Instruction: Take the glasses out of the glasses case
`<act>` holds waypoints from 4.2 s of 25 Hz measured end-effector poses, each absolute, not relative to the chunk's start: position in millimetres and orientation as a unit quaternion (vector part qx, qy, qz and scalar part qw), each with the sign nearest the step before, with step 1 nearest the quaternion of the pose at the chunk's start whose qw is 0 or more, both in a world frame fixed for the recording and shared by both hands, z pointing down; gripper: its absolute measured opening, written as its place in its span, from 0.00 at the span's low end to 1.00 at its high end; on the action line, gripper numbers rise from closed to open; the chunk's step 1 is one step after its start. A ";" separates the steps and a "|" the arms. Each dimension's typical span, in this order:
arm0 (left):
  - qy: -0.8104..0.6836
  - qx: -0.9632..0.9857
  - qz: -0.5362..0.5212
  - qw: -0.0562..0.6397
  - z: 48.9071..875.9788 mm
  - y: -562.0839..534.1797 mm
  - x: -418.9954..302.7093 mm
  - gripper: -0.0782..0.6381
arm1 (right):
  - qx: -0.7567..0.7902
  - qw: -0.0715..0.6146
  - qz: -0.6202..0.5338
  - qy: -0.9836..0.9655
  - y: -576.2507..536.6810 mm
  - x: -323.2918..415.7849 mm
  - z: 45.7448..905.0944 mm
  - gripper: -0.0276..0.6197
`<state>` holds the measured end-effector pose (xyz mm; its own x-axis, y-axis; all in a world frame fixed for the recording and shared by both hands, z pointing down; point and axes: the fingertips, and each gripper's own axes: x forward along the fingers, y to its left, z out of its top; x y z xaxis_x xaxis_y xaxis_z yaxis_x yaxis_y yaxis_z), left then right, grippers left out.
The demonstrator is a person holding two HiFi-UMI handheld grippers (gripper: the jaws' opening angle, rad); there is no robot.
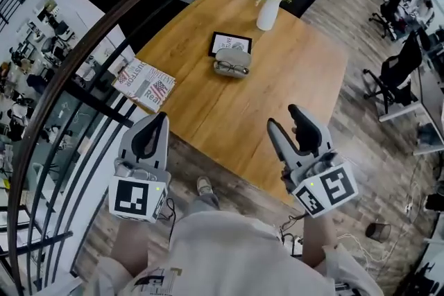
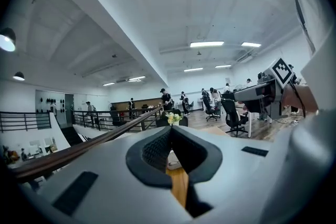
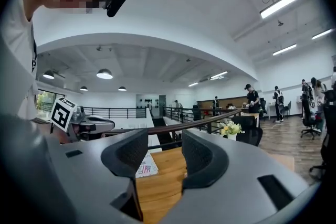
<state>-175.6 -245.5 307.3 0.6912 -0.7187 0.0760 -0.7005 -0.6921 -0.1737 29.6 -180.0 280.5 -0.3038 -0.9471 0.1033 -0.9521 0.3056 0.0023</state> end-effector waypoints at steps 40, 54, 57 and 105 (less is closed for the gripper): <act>0.296 -0.944 -0.137 0.050 383.3 -417.4 -42.6 0.13 | 0.355 0.411 0.045 -0.839 -426.5 89.2 460.3 0.27; 0.266 -0.947 -0.180 -0.004 499.7 -471.6 -6.1 0.13 | 0.322 0.463 0.133 -0.815 -498.2 100.8 639.1 0.27; 0.263 -0.945 -0.190 -0.029 525.7 -476.2 -3.1 0.13 | 0.329 0.468 0.153 -0.806 -504.8 100.3 664.9 0.27; 0.305 -0.929 -0.170 -0.122 532.1 -436.1 -62.7 0.13 | 0.434 0.441 0.085 -0.781 -500.3 92.5 588.8 0.12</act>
